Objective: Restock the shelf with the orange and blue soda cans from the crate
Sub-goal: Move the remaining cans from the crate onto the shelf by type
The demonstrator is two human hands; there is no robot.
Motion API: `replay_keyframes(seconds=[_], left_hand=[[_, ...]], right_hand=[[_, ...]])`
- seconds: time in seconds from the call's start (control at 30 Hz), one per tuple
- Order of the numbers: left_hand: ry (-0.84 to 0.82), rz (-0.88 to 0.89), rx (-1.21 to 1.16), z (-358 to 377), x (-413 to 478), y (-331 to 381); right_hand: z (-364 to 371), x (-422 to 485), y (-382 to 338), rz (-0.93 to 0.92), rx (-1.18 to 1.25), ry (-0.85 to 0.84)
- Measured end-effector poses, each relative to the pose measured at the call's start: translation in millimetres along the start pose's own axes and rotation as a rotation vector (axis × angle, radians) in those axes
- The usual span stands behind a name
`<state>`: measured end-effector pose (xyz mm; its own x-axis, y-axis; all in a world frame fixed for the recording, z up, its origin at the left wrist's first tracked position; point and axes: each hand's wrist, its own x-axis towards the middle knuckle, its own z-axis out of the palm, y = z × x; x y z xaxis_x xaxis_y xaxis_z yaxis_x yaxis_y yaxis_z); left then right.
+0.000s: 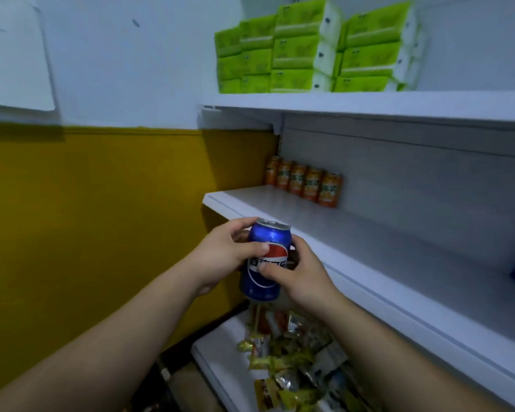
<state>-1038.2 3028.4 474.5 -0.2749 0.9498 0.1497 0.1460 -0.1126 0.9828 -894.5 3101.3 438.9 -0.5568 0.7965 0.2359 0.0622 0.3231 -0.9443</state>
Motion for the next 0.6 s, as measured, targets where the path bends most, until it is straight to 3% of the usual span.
replay_keyframes(seconds=[0.4, 0.47, 0.6], left_hand=[[-0.353, -0.038, 0.199, 121, 90, -21], [-0.369, 0.059, 0.37, 144, 96, -30], [-0.475, 0.295, 1.003, 188, 95, -46]], right_hand=[[-140, -1, 16, 0.132, -0.134, 0.42], [-159, -13, 20, 0.157, -0.172, 0.464], [-194, -43, 25, 0.201, -0.213, 0.561]])
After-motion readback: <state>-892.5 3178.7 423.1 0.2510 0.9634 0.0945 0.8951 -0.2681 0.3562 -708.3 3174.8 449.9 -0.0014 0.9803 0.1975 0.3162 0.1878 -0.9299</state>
